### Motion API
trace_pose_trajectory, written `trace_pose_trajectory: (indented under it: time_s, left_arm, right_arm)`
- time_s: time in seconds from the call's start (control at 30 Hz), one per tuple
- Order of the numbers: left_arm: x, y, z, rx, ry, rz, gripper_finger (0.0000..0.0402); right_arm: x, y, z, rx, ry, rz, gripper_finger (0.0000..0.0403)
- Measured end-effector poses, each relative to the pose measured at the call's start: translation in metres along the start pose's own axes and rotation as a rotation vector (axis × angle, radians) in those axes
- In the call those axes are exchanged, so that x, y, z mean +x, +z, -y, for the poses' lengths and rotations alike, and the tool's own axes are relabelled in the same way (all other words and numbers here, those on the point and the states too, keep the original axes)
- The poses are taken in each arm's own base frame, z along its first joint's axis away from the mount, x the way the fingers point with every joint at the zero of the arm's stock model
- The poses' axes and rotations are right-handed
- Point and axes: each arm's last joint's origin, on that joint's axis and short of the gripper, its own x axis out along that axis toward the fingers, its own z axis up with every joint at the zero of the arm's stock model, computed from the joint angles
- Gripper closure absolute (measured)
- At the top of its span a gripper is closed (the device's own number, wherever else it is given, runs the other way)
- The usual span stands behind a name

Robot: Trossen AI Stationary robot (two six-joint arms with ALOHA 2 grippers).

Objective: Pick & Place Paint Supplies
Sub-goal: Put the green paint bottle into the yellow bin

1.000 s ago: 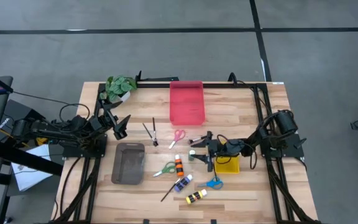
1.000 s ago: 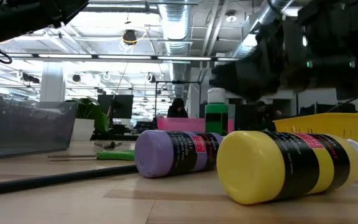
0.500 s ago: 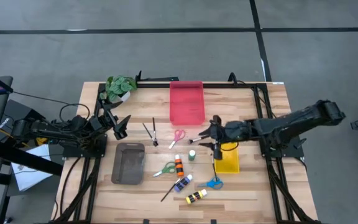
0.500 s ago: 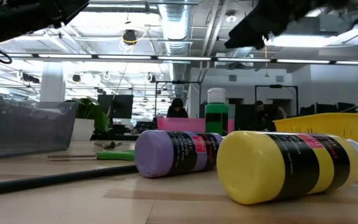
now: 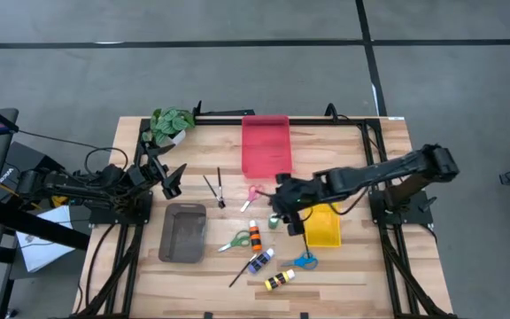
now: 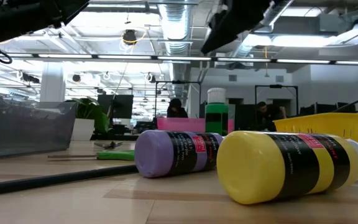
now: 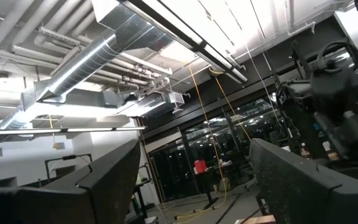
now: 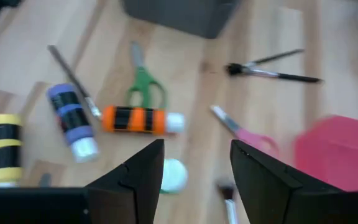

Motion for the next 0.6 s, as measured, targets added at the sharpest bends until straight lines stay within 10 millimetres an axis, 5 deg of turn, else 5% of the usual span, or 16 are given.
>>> trace_pose_trajectory:
  time_s: [0.27, 0.6]
  left_arm:
    - [0.000, -0.001, 0.000, 0.003, -0.005, -0.006, 0.0104]
    - [0.000, -0.002, 0.002, 0.011, -0.011, -0.018, 0.0104]
  right_arm:
    - [0.028, 0.004, -0.006, 0.008, 0.025, -0.095, 0.0225]
    - [0.035, 0.001, -0.002, 0.028, 0.022, -0.120, 0.0208]
